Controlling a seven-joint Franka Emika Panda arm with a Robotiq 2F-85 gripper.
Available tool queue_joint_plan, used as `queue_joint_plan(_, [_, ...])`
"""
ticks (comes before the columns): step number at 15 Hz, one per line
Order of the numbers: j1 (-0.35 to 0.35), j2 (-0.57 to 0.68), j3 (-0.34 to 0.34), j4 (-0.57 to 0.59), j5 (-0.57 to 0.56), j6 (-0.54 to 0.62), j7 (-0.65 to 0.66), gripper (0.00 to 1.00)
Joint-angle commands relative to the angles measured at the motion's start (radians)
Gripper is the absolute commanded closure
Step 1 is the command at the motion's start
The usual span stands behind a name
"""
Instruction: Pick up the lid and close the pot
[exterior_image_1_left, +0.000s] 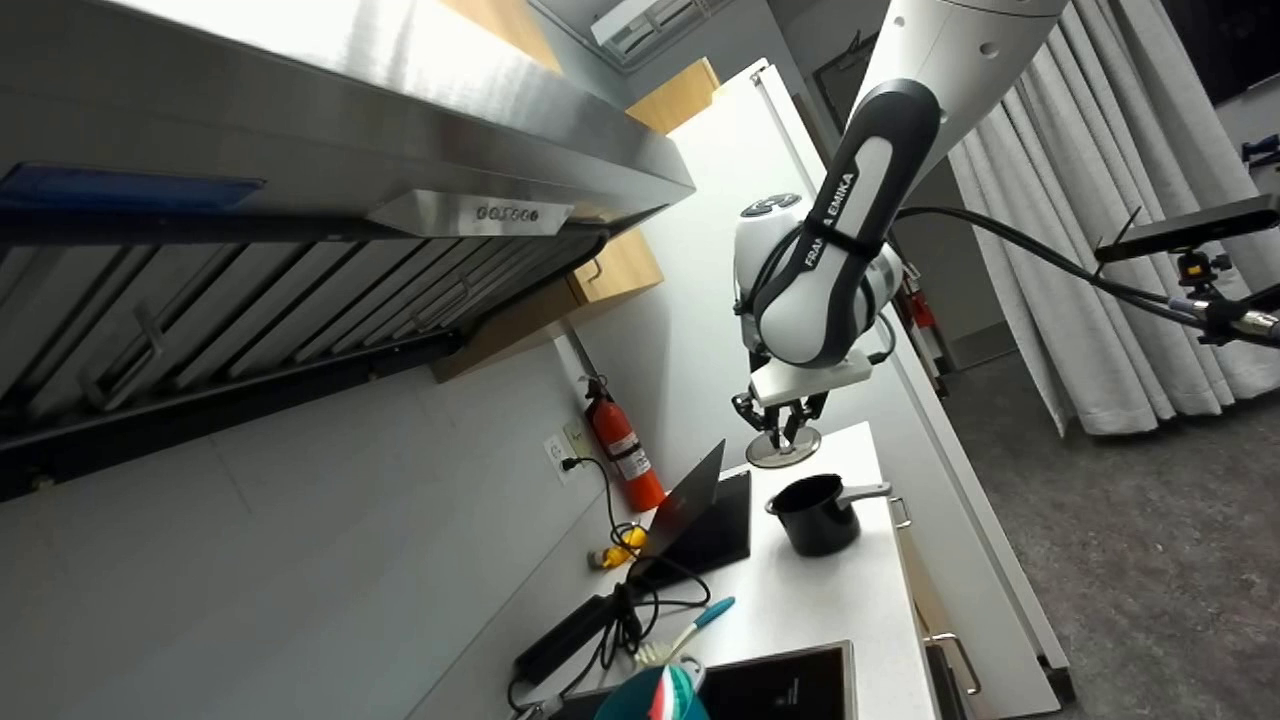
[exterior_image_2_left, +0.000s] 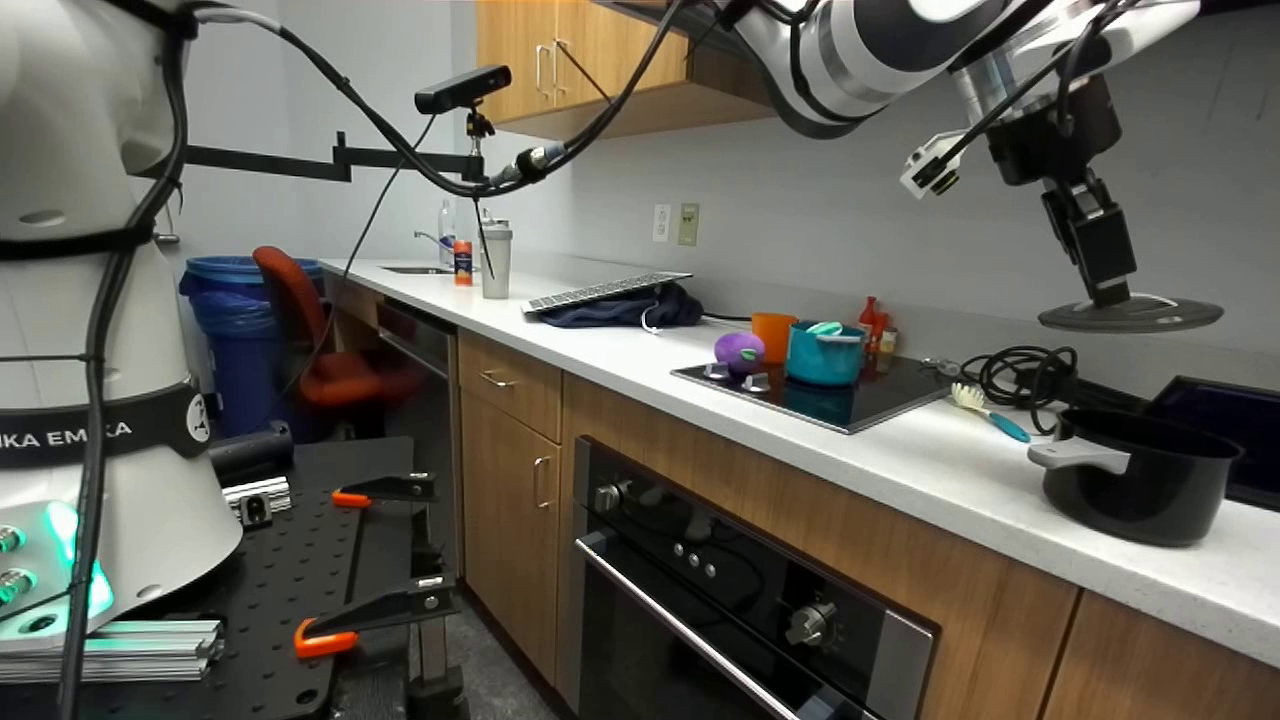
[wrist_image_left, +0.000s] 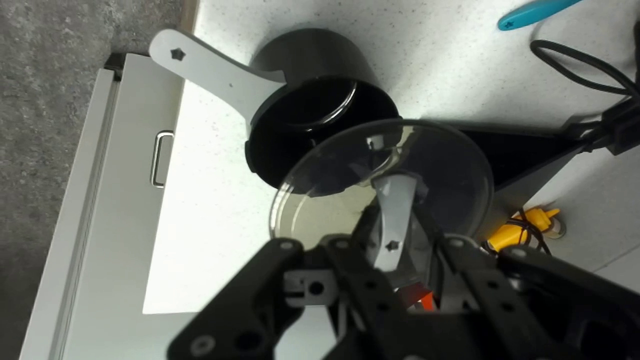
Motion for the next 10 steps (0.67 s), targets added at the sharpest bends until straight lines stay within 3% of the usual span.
queue_joint_plan(1, [-0.013,0.000,0.011,-0.012,0.021,0.028,0.016,0.95])
queue_joint_plan(10, [-0.013,-0.009,0.020,-0.014,0.042,0.020,0.010,0.95])
